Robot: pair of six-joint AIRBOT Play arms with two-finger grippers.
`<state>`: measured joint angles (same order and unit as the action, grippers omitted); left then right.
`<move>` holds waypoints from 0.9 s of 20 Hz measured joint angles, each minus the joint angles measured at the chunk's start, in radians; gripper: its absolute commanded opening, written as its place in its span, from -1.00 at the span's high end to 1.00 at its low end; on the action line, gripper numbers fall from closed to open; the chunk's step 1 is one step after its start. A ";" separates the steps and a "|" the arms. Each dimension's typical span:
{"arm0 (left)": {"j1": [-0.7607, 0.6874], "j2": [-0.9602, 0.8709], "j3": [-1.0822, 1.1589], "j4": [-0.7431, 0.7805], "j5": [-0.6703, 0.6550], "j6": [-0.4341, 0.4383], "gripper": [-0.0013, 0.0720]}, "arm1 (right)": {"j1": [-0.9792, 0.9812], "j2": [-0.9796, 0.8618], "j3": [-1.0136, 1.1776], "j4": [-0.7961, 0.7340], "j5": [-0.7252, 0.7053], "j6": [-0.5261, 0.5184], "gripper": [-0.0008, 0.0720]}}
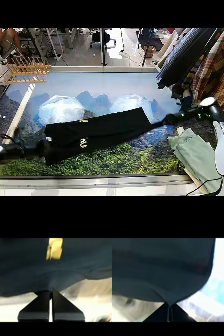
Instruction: Fold the clothes and pants, and hang the long-sleeved shirts on hangers.
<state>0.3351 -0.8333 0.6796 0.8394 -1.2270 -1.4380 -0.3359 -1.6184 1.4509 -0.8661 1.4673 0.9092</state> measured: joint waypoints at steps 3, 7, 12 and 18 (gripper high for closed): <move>0.075 -0.140 0.060 -0.162 0.079 0.105 0.96 | 0.087 -0.047 0.071 0.011 -0.181 0.029 0.94; 0.074 -0.374 0.117 -0.309 0.174 0.208 0.11 | 0.172 -0.164 0.146 0.002 -0.360 0.069 -0.31; 0.076 -0.526 0.138 -0.394 0.198 0.275 -0.33 | 0.150 -0.230 0.177 -0.051 -0.390 0.121 -0.34; 0.043 -0.513 0.142 -0.417 0.166 0.317 0.00 | 0.059 -0.306 0.182 -0.061 -0.238 0.137 -0.42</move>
<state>0.3786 -1.3468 0.8211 0.4221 -1.0615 -1.1206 -0.2771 -1.9244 1.6333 -0.9276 1.2289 1.0458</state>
